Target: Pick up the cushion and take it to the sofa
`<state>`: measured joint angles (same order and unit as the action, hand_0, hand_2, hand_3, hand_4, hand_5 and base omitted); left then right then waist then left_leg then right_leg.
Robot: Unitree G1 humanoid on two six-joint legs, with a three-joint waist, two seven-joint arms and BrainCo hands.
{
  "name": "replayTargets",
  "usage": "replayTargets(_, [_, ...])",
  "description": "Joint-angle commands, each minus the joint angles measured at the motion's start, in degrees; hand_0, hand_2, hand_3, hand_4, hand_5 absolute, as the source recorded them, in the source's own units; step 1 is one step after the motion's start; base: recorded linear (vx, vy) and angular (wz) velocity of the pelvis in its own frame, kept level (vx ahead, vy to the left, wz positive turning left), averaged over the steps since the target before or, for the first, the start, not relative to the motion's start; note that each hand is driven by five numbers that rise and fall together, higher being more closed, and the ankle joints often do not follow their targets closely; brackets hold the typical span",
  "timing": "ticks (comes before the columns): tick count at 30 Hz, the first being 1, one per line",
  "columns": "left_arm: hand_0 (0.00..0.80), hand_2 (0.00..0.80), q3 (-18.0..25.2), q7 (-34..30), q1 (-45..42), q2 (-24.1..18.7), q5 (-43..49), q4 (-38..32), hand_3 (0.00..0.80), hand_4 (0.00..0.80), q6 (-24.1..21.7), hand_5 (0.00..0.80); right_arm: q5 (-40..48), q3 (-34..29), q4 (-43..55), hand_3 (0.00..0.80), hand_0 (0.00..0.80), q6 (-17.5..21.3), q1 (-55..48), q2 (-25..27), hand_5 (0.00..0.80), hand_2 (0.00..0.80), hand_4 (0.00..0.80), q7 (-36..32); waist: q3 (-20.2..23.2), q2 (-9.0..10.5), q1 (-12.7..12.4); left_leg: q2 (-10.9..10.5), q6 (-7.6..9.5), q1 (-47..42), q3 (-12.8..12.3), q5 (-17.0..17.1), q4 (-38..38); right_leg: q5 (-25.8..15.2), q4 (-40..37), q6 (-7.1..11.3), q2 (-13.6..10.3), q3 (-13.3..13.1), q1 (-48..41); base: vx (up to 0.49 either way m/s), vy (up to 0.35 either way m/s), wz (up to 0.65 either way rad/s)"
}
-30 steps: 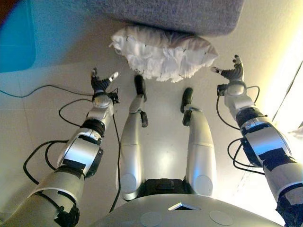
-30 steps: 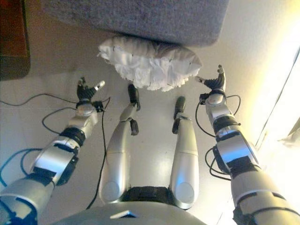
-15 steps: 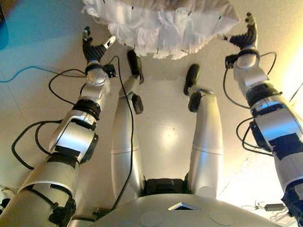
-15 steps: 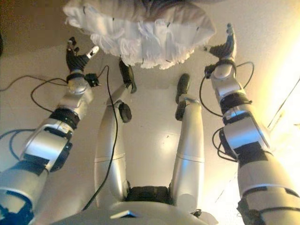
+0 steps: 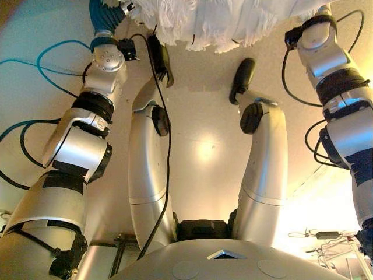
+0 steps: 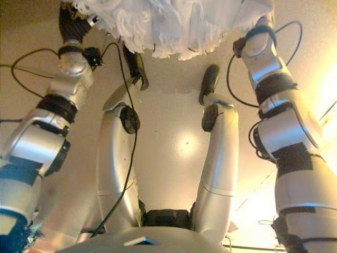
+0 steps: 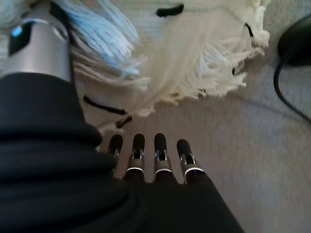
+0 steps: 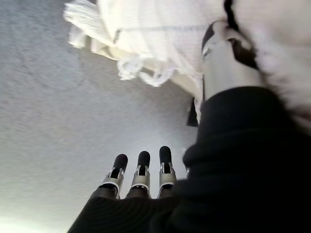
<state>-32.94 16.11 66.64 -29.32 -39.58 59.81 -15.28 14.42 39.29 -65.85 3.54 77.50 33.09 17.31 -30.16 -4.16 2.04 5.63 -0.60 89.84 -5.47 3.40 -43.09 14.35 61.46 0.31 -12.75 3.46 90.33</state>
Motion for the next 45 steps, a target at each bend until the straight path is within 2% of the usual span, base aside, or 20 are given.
replayTargets(1, [0.000, 0.000, -3.2, -17.4, 4.3, 1.9, -7.0, -3.1, 0.000, 0.000, 1.0, 0.000, 6.4, 5.1, 5.8, 0.000, 0.000, 5.9, 6.1, 0.8, 0.000, 0.000, 0.000, -10.4, 0.4, -4.25, 0.5, -0.1, -1.04, 0.1, -0.3, -13.5, -8.0, -9.1, -11.6, 3.64, 0.5, -3.4, -0.4, 0.026, 0.014, 0.05])
replayTargets(2, [0.000, 0.000, -4.1, -7.2, 4.8, 2.1, 14.1, -4.1, 0.000, 0.000, -11.8, 0.000, 7.5, 5.5, 7.5, 0.000, 0.000, 5.6, 6.4, 0.5, 0.000, 0.000, 0.000, -12.8, 0.4, -4.18, 0.6, -0.2, -1.03, 0.1, -0.4, -13.3, -7.3, -9.2, -12.2, 3.70, 0.6, -3.4, -0.4, 0.028, 0.024, 0.04])
replayTargets(3, [0.000, 0.000, -7.9, -19.6, 7.3, 1.1, -7.8, -5.6, 0.000, 0.000, 0.1, 0.000, 10.5, 6.3, 9.3, 0.000, 0.000, 5.8, 6.6, -0.1, 0.000, 0.000, 0.000, -18.6, 0.4, -4.01, 0.8, -0.1, -1.02, 0.1, -0.4, -13.2, -6.4, -9.2, -12.6, 3.70, 0.7, -3.4, -0.4, 0.019, 0.030, 0.04])
replayTargets(4, [0.000, 0.000, -8.1, -26.1, 8.1, 0.9, -13.8, -6.2, 0.000, 0.000, -0.1, 0.000, 13.6, 7.2, 11.3, 0.000, 0.000, 5.0, 6.9, -0.4, 0.000, 0.000, 0.000, -22.3, 0.4, -3.94, 1.0, -0.1, -0.99, 0.1, -0.5, -12.9, -5.7, -9.2, -13.1, 3.69, 0.7, -3.5, -0.4, 0.018, 0.035, 0.05])
replayTargets(5, [0.499, 0.499, -8.0, -30.4, 8.1, 0.6, -15.8, -6.3, 0.499, 0.499, -0.8, 0.499, 16.0, 7.8, 14.4, 0.000, 0.000, 3.5, 6.6, -0.6, 0.000, 0.000, 0.000, -25.0, 0.4, -4.05, 1.3, -0.2, -1.13, 0.1, -0.6, -12.7, -5.4, -9.3, -13.5, 3.73, 0.8, -3.6, -0.4, 0.015, 0.024, 0.10])
replayTargets(6, [0.750, 0.750, -8.4, -33.7, 7.1, 0.1, -17.2, -7.5, 0.750, 0.750, -1.6, 0.750, 18.3, 8.5, 18.0, 0.000, 0.000, 2.5, 5.5, -0.3, 0.000, 0.000, 0.000, -26.1, 0.4, -4.21, 1.4, -0.3, -1.40, 0.1, -0.6, -12.5, -5.0, -9.5, -14.0, 3.77, 0.9, -3.7, -0.4, 0.015, 0.016, 0.07])
replayTargets(7, [0.800, 0.800, -8.4, -35.9, 5.9, -0.4, -18.2, -8.9, 0.800, 0.800, -2.0, 0.800, 19.9, 8.5, 21.1, 0.000, 0.000, 1.5, 4.3, 0.1, 0.000, 0.000, 0.000, -26.6, 0.4, -4.47, 1.5, -0.4, -1.55, 0.1, -0.7, -12.4, -4.8, -9.6, -14.5, 3.81, 1.1, -4.0, -0.4, 0.011, 0.018, 0.04])
replayTargets(8, [0.800, 0.800, -8.3, -38.8, 4.7, -0.9, -18.8, -10.3, 0.800, 0.800, -2.2, 0.800, 21.3, 8.1, 23.2, 0.000, 0.000, 0.6, 3.1, 0.3, 0.000, 0.000, 0.000, -28.8, 0.4, -4.77, 1.5, -0.5, -1.68, 0.1, -0.8, -12.3, -4.4, -9.6, -14.9, 3.87, 1.2, -4.2, -0.4, 0.000, 0.000, 0.00])
replayTargets(9, [0.800, 0.800, -8.3, -41.0, 3.4, -1.3, -18.7, -11.4, 0.800, 0.800, -2.6, 0.800, 21.8, 8.1, 25.2, 0.235, 0.235, 0.3, 2.1, 0.5, 0.235, 0.235, 0.235, -30.5, 0.4, -5.09, 1.5, -0.4, -1.80, 0.1, -0.8, -12.2, -4.1, -9.6, -15.3, 3.90, 1.3, -4.4, -0.4, 0.000, 0.039, 0.01])
replayTargets(10, [0.800, 0.800, -8.3, -41.9, 2.2, -1.6, -19.2, -13.0, 0.800, 0.800, -2.7, 0.800, 22.7, 7.8, 27.8, 0.800, 0.800, -0.1, 0.7, 0.8, 0.800, 0.800, 0.800, -30.9, 0.4, -5.39, 1.6, -0.2, -1.91, 0.1, -0.9, -12.1, -3.7, -9.7, -15.8, 3.88, 1.4, -4.4, -0.4, -0.005, 0.035, 0.02])
replayTargets(17, [0.800, 0.800, -6.4, -43.7, -2.9, -1.9, -20.3, -18.6, 0.800, 0.800, -2.2, 0.800, 22.7, 5.2, 33.4, 0.800, 0.800, 1.8, -4.2, 2.1, 0.800, 0.800, 0.800, -28.6, 0.4, -5.89, 2.0, 0.4, -2.28, 0.1, -0.8, -11.6, -3.3, -10.3, -17.1, 3.90, 1.9, -4.9, -0.4, -0.012, 0.012, 0.02])
replayTargets(23, [0.800, 0.800, -3.7, -44.0, -7.3, -1.8, -18.5, -22.2, 0.800, 0.800, -2.8, 0.800, 20.0, 1.6, 37.0, 0.800, 0.800, 5.4, -9.6, 2.9, 0.800, 0.800, 0.800, -25.9, 0.4, -5.09, 2.2, 0.3, -2.09, -0.6, -0.9, -7.1, 0.4, -14.1, -19.8, 4.04, 1.7, -4.1, -0.6, -0.106, -0.032, 0.00])
replayTargets(29, [0.800, 0.800, -0.9, -46.7, -20.2, 1.8, -18.0, -25.2, 0.800, 0.800, -4.0, 0.800, 14.5, -2.6, 39.0, 0.800, 0.800, 9.8, -23.3, 0.7, 0.800, 0.800, 0.800, -23.6, 0.4, -3.62, 2.0, -0.9, -3.60, -18.9, 0.0, -2.6, 10.0, -16.7, -28.8, 4.77, 2.1, -3.0, -18.5, 0.018, -0.020, -0.05])
replayTargets(31, [0.800, 0.800, -0.6, -46.9, -25.5, 3.3, -18.2, -26.9, 0.800, 0.800, -4.9, 0.800, 13.0, -3.7, 39.6, 0.800, 0.800, 12.9, -29.4, -0.3, 0.800, 0.800, 0.800, -21.9, 0.4, -2.94, 1.7, -1.0, -4.21, -27.3, 0.6, -3.0, 12.8, -16.0, -31.2, 5.19, 2.0, -2.4, -26.7, 0.094, -0.033, -0.19])
replayTargets(34, [0.800, 0.800, 1.0, -48.3, -32.7, 4.2, -18.3, -29.9, 0.800, 0.800, -3.9, 0.800, 10.7, -6.4, 41.1, 0.800, 0.800, 16.9, -37.7, -2.0, 0.800, 0.800, 0.800, -20.5, 0.4, -1.54, 0.9, -1.3, -4.08, -37.6, 0.6, -2.5, 17.3, -16.2, -35.2, 5.79, 0.7, 0.2, -36.8, 0.057, -0.064, -0.21])
replayTargets(37, [0.800, 0.800, 3.6, -50.2, -40.5, 4.7, -18.6, -34.3, 0.800, 0.800, -1.1, 0.800, 9.0, -9.8, 44.3, 0.800, 0.800, 19.7, -46.4, -3.6, 0.800, 0.800, 0.800, -20.2, 0.8, 0.44, -0.1, -2.1, -3.64, -49.9, -0.9, -2.8, 22.4, -15.8, -40.2, 6.39, -0.2, 4.9, -50.1, 0.113, -0.080, 0.03])
replayTargets(40, [0.800, 0.800, 5.1, -50.9, -45.7, 5.2, -17.9, -38.7, 0.800, 0.800, 0.3, 0.800, 7.4, -12.1, 46.5, 0.800, 0.800, 21.2, -51.8, -4.2, 0.800, 0.800, 0.800, -20.0, 4.7, 1.86, -1.1, -2.5, -2.71, -56.7, -1.5, -2.3, 26.5, -16.4, -44.6, 6.13, -0.8, 7.9, -57.7, 0.049, -0.053, 0.15])
replayTargets(45, [0.800, 0.800, 7.9, -49.5, -52.1, 6.6, -18.0, -47.1, 0.800, 0.800, 1.5, 0.800, 6.5, -17.0, 52.6, 0.800, 0.800, 23.3, -59.1, -4.4, 0.800, 0.800, 0.800, -21.1, 11.1, 3.76, -2.1, -2.3, -1.77, -69.3, -1.5, -3.1, 31.9, -15.5, -49.3, 6.40, 0.0, 10.1, -70.7, 0.108, -0.026, 0.09])
